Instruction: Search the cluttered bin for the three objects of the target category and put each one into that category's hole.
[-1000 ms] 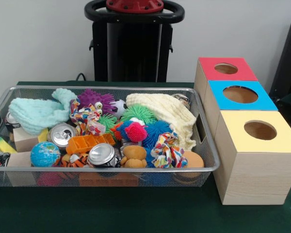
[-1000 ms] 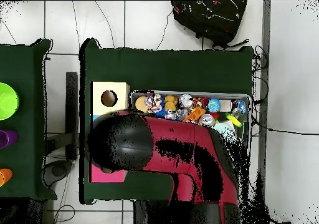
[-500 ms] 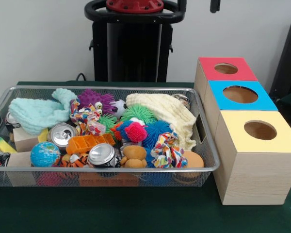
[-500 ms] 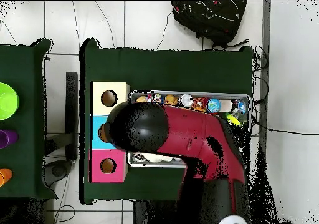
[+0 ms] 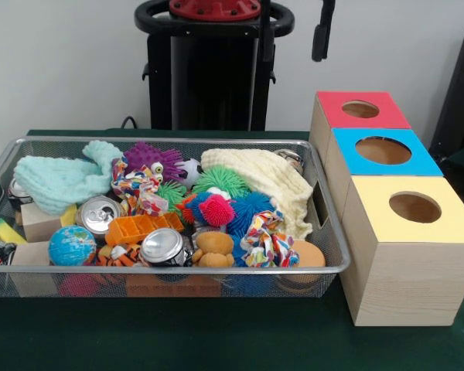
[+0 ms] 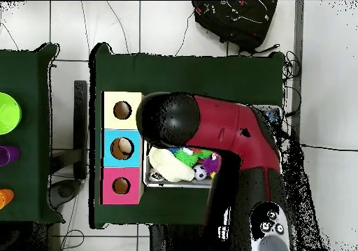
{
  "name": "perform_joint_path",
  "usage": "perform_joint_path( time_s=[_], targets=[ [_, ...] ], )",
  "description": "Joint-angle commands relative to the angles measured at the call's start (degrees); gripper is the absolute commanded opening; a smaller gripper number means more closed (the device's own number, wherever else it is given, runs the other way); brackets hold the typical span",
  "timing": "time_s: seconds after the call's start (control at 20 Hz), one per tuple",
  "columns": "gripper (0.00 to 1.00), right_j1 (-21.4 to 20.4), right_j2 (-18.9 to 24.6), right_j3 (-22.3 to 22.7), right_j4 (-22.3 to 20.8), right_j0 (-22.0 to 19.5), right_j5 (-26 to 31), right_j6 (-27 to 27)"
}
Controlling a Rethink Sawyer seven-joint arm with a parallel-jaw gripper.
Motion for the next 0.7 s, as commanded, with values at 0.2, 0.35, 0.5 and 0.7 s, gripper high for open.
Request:
perform_joint_path(
  time_s=[0.2, 0.35, 0.5, 0.7],
  targets=[
    [1.00, 8.64, 6.21, -11.99, -4.76, 0.87, 9.44, -1.76],
    [1.00, 10.32, 6.48, -12.56, -4.80, 1.13, 7.08, -1.50],
    [1.00, 11.59, 6.62, -11.57, -4.64, 1.25, 3.04, -1.06],
    [1.00, 13.17, 6.77, -10.30, -4.08, 1.40, -0.17, 0.43]
  ],
)
